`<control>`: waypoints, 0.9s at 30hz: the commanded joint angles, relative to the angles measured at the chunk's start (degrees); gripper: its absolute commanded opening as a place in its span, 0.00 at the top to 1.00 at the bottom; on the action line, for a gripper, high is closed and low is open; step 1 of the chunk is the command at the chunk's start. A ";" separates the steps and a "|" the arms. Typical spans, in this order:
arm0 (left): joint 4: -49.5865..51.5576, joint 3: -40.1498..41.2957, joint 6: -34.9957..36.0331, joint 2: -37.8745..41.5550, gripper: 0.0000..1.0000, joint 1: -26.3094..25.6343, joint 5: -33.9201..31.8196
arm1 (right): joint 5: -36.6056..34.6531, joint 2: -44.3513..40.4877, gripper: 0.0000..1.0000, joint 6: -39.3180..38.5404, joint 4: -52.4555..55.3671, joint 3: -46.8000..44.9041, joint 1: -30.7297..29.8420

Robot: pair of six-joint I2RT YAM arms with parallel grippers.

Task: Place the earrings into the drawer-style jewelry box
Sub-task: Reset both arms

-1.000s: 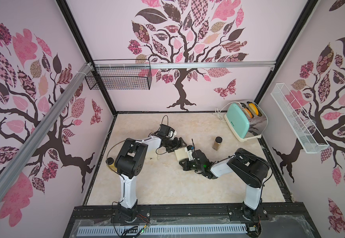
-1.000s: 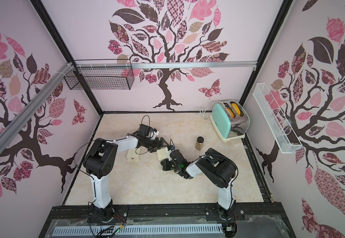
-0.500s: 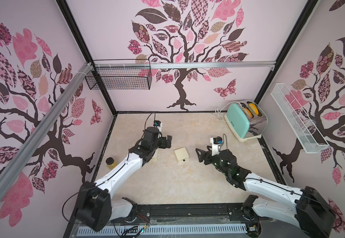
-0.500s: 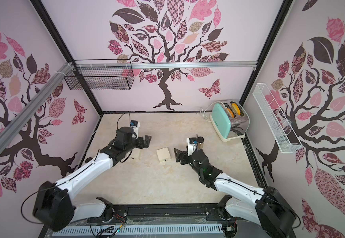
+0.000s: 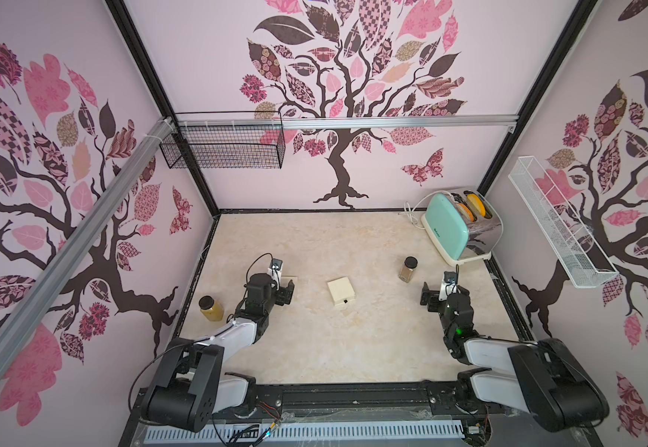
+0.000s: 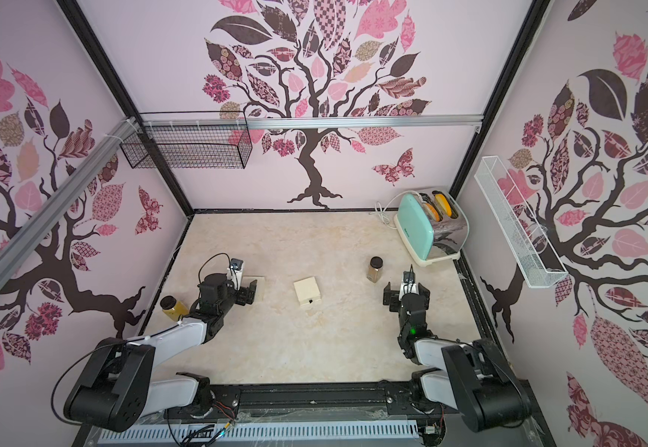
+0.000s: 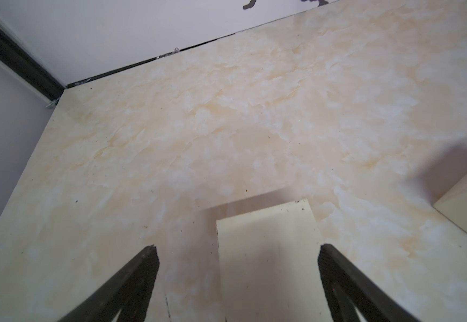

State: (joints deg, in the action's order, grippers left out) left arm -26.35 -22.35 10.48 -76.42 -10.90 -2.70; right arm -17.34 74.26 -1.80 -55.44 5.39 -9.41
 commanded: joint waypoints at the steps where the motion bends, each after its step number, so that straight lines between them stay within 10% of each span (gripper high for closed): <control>1: -8.98 -0.44 2.16 -2.39 0.02 2.61 6.73 | 7.18 0.34 0.01 1.78 -10.21 3.38 4.86; 9: -17.61 -0.02 -7.25 -8.03 0.02 12.47 10.23 | 8.26 17.62 0.01 3.30 -26.19 5.26 5.81; 11: -20.52 0.09 -8.23 -10.93 0.02 13.06 9.65 | 11.36 13.70 0.01 2.39 -9.16 10.45 5.89; 27: -21.47 -0.98 -11.20 -13.29 0.02 14.36 7.36 | 9.63 15.49 0.01 2.41 -6.53 13.25 5.23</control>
State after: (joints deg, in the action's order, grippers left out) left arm -47.03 -22.39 -0.10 -89.25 3.25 5.21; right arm -7.81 89.78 0.84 -63.20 17.32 -4.12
